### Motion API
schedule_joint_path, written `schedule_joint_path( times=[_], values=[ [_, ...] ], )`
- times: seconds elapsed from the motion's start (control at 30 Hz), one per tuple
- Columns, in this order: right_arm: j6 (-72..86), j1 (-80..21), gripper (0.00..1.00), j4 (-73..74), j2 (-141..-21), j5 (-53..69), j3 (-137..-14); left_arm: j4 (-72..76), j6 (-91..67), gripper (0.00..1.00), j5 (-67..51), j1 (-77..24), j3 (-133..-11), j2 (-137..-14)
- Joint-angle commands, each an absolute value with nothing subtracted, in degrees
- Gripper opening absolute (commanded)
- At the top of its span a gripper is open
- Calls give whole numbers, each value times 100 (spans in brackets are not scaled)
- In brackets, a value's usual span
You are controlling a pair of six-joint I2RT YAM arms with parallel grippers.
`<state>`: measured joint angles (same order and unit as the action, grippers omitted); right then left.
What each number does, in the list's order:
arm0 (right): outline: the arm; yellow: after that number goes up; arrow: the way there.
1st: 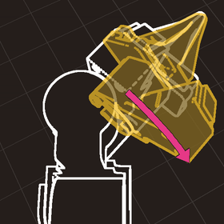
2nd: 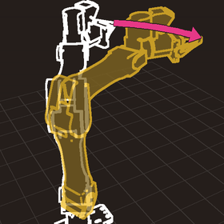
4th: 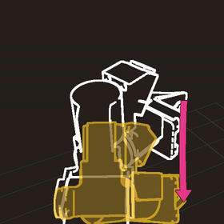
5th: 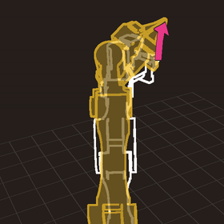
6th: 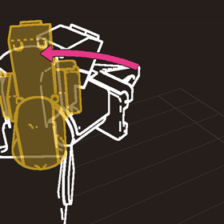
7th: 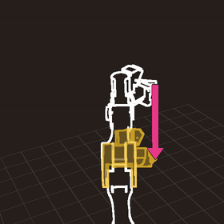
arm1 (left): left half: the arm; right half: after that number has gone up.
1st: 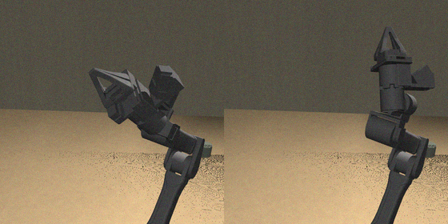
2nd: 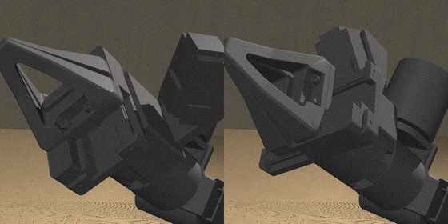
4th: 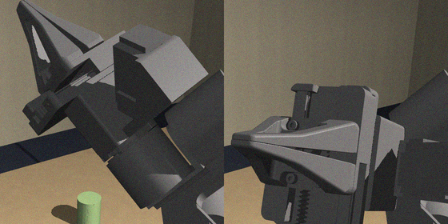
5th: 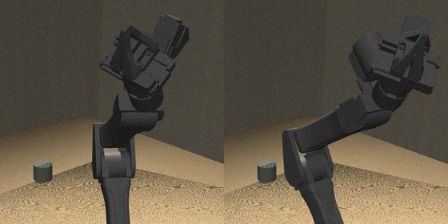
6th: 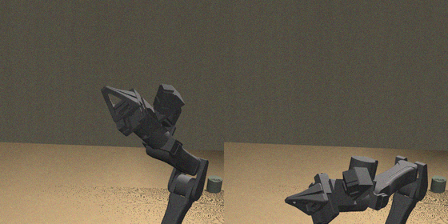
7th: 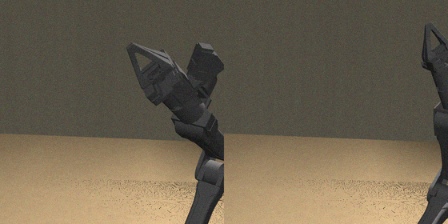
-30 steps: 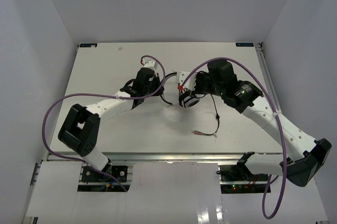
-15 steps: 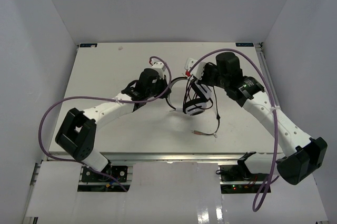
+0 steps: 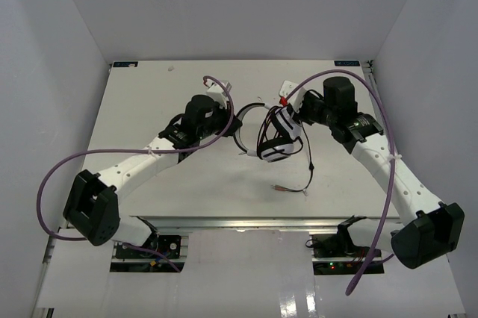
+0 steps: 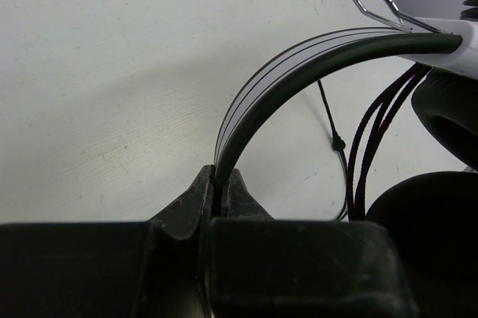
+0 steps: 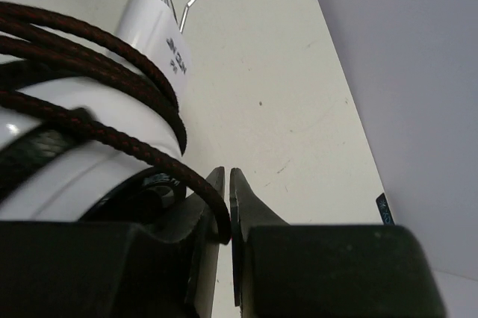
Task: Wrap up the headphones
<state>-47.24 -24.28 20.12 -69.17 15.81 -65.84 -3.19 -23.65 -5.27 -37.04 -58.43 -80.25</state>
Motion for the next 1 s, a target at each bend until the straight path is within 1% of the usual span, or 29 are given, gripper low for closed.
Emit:
schedule_joint_path(
  times=[0.0, 0.17, 0.3, 0.4, 0.57, 0.63, 0.73, 0.83, 0.97],
  values=[
    [-4384, -2199, 14, 1649, -7102, 2234, -6481, 42, -2537, 0, -1016, -3732, -5950, -7297],
    [-3907, -1916, 15, 1509, -7339, 3146, -6486, -389, -2611, 0, -1073, -3762, -6100, -6852],
    [-3463, -1822, 18, 1163, -7525, 4010, -6475, -670, -2696, 0, -1197, -3777, -6264, -6583],
    [-2922, -1815, 19, 893, -7753, 4641, -6495, -770, -2839, 0, -1306, -3801, -6406, -6494],
    [-1807, -1811, 21, 29, -8068, 5787, -6363, -874, -3090, 0, -1373, -3808, -6710, -6457],
    [-1416, -1811, 26, -410, -8184, 6177, -6260, -894, -3166, 0, -1434, -3808, -6868, -6525],
    [-801, -1811, 38, -1289, -8293, 6443, -6065, -906, -3282, 0, -1531, -3806, -7111, -6646],
    [-66, -1811, 44, -2028, -8383, 6623, -5909, -914, -3348, 0, -1589, -3814, -7275, -6712],
    [368, -1802, 50, -2556, -8424, 6737, -5784, -932, -3388, 0, -1578, -3814, -7361, -6715]
  ],
)
